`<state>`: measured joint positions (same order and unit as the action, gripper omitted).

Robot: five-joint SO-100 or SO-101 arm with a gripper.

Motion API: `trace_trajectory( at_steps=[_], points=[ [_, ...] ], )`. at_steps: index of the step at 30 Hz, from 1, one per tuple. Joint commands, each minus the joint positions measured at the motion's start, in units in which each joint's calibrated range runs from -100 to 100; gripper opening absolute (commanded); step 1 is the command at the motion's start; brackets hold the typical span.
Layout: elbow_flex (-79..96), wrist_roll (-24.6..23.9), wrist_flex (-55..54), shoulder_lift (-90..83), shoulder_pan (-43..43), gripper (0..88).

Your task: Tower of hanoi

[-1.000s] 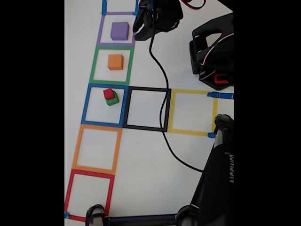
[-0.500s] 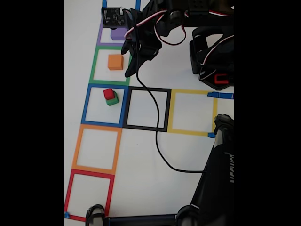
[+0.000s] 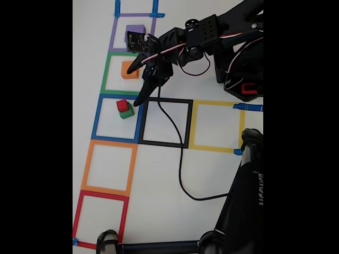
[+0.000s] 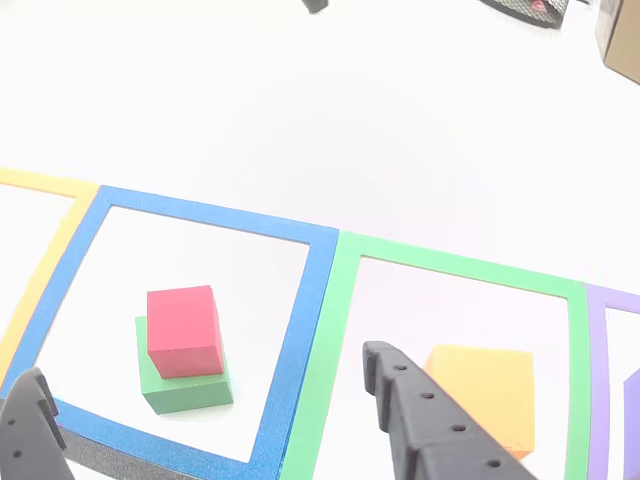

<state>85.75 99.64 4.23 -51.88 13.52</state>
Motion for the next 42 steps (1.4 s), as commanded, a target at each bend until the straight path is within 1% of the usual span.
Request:
trace_trajectory(
  at_steps=[1, 5, 11, 18, 24, 29, 42],
  points=[
    [2.3, 0.4, -14.5, 6.0, 1.0, 38.0],
    [3.7, 0.4, -21.6, 10.8, 1.2, 37.9],
    [5.2, 0.4, -35.5, 22.0, 0.7, 37.9],
    [1.9, 0.4, -49.4, 38.3, 0.7, 37.2],
    [-3.7, 0.4, -57.7, 50.4, 1.3, 36.8],
    [-8.0, 0.4, -59.8, 56.2, 2.3, 34.8],
    [-9.9, 0.4, -62.2, 61.9, 5.3, 33.0]
  ],
)
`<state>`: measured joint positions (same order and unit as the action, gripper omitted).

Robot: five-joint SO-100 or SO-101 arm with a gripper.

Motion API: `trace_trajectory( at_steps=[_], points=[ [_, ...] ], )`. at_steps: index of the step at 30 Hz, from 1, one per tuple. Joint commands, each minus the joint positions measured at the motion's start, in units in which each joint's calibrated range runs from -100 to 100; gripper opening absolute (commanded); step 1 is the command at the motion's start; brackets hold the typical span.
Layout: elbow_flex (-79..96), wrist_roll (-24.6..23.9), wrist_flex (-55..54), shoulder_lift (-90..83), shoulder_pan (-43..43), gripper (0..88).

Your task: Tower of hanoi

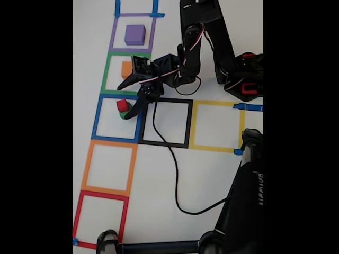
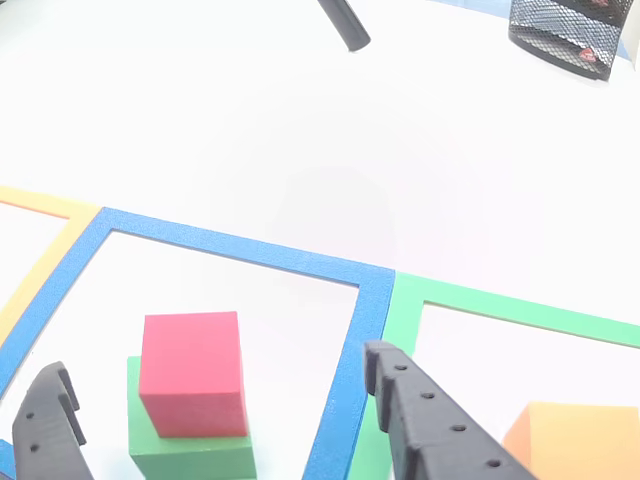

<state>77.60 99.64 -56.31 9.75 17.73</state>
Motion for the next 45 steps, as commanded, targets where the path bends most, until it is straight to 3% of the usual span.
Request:
trace_trajectory(
  at_steps=[1, 45],
  points=[
    [-1.9, 0.4, -1.7, 0.5, 1.3, 32.9],
    [-3.4, 0.4, -1.4, 2.5, 6.7, 11.0]
  ],
)
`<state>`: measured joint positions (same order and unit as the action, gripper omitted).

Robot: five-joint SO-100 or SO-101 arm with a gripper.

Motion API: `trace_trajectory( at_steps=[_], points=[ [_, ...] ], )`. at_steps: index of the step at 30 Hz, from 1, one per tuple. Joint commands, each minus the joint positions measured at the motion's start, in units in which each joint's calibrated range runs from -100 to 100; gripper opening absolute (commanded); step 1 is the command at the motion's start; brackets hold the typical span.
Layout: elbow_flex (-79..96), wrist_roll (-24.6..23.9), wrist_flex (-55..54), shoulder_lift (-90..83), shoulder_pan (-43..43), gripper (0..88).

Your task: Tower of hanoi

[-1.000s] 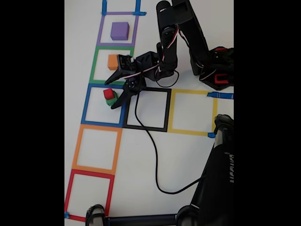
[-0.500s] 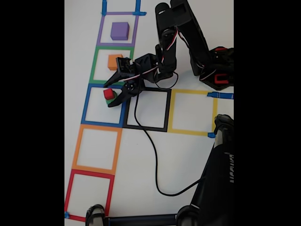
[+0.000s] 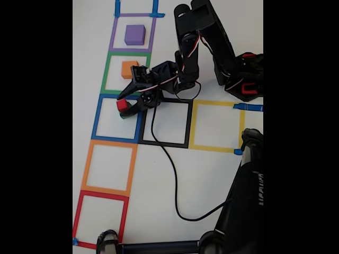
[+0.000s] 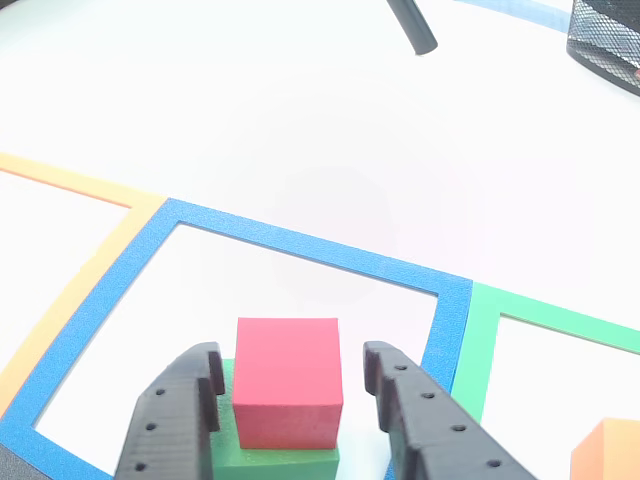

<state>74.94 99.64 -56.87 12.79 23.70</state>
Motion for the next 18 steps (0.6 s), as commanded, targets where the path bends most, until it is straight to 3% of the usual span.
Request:
trace_trajectory(
  at_steps=[1, 18],
  points=[
    [-0.8, 0.4, -0.9, -0.6, 0.8, 10.6],
    [0.3, 0.4, -0.9, -1.0, 2.4, 4.3]
  ],
)
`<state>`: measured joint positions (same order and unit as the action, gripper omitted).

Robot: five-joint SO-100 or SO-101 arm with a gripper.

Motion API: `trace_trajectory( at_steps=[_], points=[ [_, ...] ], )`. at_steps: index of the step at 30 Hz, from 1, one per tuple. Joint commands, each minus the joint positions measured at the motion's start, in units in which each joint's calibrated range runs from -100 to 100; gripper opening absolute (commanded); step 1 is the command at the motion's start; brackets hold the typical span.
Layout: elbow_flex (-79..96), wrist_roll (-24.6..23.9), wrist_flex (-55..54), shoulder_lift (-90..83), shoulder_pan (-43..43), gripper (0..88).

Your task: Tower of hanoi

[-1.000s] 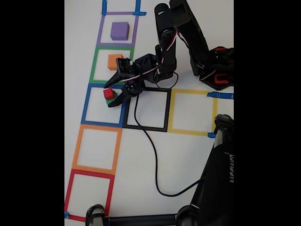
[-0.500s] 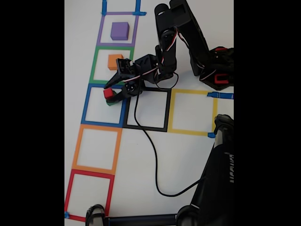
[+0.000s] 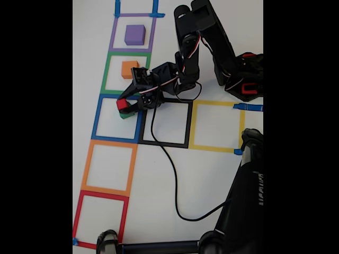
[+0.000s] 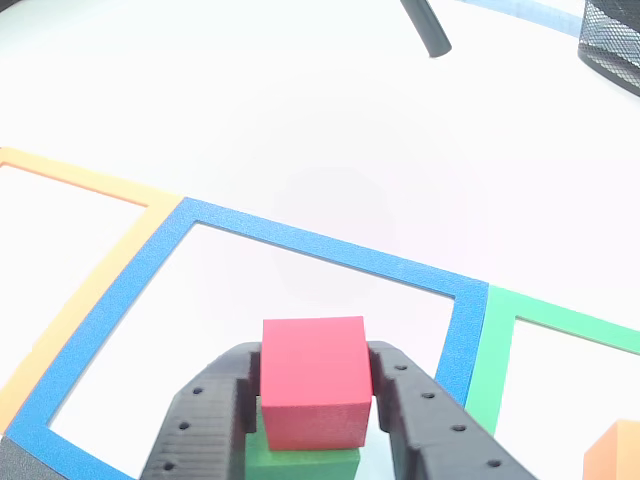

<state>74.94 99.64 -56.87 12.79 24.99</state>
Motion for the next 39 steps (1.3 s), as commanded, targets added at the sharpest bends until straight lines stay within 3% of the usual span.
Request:
trace_trajectory(
  at_steps=[1, 10, 16, 28, 33, 39],
  points=[
    [0.4, 0.4, -0.9, -1.1, 1.1, 3.7],
    [0.7, 0.4, 0.0, -3.8, 1.4, 3.6],
    [0.4, 0.4, 10.4, -13.2, 0.5, 3.6],
    [-6.3, 0.4, 65.2, -47.6, -7.3, 3.2],
    [-22.4, 0.4, 97.1, -59.3, -10.5, 3.1],
    [-48.7, 0.4, 123.6, -59.7, -16.5, 2.7]
  ],
)
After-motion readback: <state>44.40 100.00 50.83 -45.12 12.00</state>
